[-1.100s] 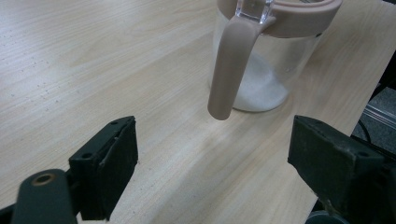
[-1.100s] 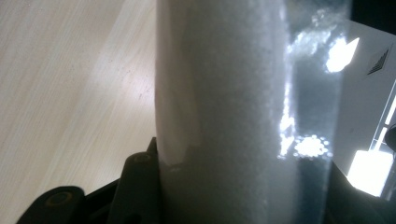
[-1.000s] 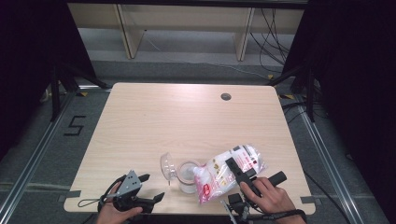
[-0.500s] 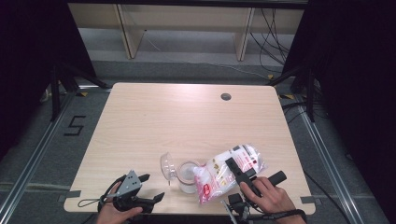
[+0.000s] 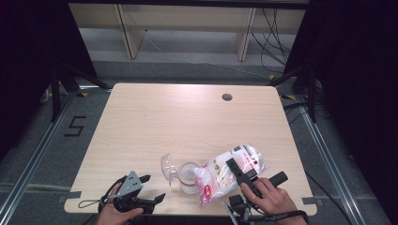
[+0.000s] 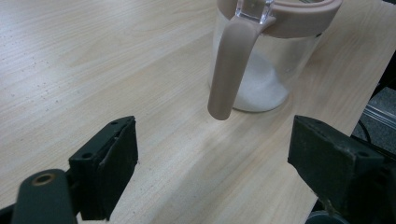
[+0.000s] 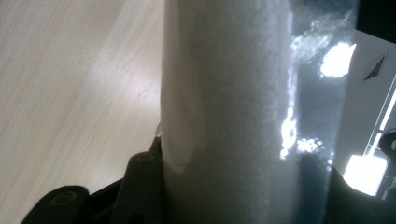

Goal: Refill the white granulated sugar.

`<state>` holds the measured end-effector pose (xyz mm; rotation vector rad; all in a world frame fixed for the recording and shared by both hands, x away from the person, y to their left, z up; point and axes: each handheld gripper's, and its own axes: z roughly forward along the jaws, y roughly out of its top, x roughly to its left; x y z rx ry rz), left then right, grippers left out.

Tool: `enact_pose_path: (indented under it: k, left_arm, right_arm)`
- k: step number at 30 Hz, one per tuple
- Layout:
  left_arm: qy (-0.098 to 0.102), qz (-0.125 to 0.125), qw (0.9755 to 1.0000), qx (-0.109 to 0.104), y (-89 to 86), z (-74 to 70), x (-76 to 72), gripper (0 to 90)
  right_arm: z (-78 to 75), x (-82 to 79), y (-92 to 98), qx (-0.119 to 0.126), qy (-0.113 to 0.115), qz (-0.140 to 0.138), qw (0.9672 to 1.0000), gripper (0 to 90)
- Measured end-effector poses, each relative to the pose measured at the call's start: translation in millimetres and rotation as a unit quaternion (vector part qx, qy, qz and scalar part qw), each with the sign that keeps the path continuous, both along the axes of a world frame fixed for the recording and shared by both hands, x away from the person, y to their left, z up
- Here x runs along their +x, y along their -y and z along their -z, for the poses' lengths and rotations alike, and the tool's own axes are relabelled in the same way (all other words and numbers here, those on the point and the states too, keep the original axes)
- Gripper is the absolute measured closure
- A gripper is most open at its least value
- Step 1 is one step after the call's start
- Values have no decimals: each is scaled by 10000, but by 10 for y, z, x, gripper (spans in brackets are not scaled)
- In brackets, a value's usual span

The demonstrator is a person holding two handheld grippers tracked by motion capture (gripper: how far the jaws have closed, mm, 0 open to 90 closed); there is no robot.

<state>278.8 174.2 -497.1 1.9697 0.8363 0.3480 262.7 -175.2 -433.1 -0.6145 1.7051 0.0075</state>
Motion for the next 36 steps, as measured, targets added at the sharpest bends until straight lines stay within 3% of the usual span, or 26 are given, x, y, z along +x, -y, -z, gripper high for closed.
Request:
enact_pose_path:
  k: [4,22,25,28,35,36]
  left_arm:
    - [-14,-20,10000,-76,10,4,-3,156]
    - [-4,16,10000,-22,1,1,0,156]
    - [26,12,10000,-76,14,-3,-6,156]
    - [84,117,9999,37,-5,-4,11,156]
    - [87,121,9999,28,-4,-3,12,156]
    - [77,91,9999,-56,8,2,9,156]
  right_arm:
    - [-4,6,1,-9,-4,-22,10000,614]
    - [-3,28,0,-35,21,-13,10000,614]
    - [-4,31,-5,-96,58,-37,9999,615]
    - [-3,31,-6,-142,101,-40,9998,615]
    - [-1,42,-11,-235,111,-21,9997,617]
    - [8,36,-8,-225,117,38,9997,618]
